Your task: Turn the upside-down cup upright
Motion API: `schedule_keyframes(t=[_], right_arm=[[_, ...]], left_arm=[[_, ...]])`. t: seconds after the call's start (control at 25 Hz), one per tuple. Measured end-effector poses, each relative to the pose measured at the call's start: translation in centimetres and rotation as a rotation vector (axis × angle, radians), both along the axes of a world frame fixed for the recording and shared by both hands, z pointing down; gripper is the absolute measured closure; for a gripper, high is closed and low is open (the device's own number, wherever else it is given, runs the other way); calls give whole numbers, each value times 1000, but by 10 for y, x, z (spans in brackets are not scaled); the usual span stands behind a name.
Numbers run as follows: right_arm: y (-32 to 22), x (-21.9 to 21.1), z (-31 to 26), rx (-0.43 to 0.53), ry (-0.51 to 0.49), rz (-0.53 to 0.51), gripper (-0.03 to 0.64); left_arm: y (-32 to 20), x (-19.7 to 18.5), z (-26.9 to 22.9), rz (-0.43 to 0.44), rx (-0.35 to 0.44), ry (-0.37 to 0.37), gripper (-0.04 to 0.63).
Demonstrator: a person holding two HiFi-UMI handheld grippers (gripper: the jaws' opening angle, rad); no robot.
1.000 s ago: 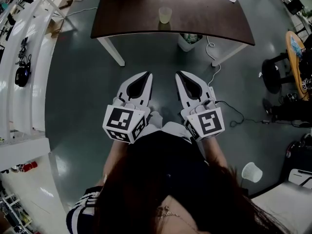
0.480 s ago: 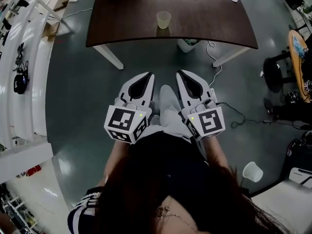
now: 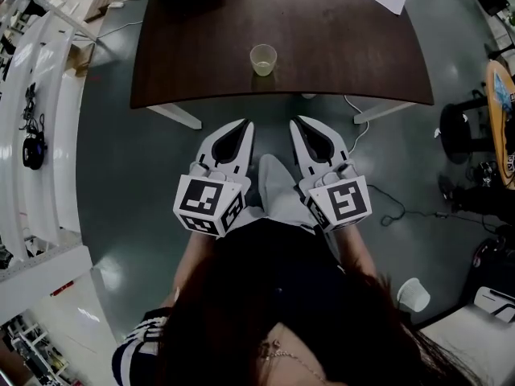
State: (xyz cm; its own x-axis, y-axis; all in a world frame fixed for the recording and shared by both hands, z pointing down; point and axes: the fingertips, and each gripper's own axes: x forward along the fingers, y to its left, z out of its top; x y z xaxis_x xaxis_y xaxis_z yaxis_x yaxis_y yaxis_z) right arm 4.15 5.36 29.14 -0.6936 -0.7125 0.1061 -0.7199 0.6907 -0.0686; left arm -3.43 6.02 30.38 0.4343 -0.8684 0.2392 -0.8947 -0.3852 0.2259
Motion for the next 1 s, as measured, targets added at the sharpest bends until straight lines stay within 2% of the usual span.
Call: schedule_keyframes(t=[0.28, 0.64, 1.0], right_arm=[[-66, 6, 3, -14, -5, -14, 600], [-122, -11, 6, -15, 1, -62, 600], [-167, -36, 3, -17, 6, -32, 600]], left_arm=[[-68, 1, -1, -23, -10, -11, 607], [-116, -18, -5, -84, -14, -16, 607], [-160, -45, -11, -54, -4, -23, 607]])
